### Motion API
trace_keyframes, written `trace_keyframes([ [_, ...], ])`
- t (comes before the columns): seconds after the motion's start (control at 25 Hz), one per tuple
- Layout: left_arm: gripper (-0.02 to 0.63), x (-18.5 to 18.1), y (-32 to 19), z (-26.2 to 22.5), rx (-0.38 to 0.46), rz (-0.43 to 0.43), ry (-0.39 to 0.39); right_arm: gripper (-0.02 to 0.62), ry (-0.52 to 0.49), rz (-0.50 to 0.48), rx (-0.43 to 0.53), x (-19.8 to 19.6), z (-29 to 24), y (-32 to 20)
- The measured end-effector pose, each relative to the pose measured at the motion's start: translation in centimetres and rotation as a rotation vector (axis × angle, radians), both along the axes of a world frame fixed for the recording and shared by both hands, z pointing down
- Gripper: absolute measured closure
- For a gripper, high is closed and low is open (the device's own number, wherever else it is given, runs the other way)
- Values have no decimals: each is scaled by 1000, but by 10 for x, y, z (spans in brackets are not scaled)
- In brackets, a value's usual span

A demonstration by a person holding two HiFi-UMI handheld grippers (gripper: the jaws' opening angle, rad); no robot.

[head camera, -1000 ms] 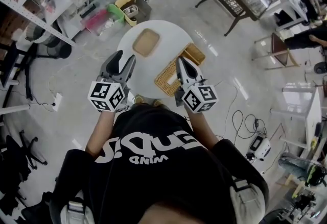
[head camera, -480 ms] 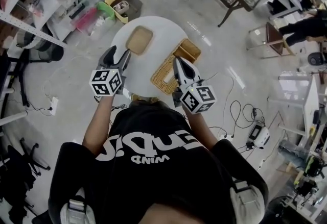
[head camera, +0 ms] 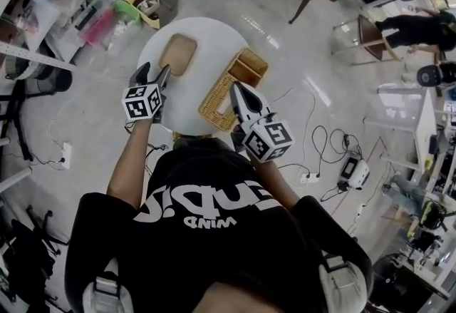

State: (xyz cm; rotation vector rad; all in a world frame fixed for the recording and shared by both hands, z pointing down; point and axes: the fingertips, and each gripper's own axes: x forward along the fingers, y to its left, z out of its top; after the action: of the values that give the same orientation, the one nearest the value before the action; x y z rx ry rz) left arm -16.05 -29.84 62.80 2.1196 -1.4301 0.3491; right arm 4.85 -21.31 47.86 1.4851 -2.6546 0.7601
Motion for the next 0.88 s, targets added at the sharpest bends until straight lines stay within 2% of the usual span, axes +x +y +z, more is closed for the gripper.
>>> trace_keyframes([
  [0.44,319,-4,-28,68,-145,1,-24,597,21,40,-66,6,19,-7],
  [0.88,311,-2,-34,105,-240,-1,-8,597,26,53,-102,9,29,-10],
])
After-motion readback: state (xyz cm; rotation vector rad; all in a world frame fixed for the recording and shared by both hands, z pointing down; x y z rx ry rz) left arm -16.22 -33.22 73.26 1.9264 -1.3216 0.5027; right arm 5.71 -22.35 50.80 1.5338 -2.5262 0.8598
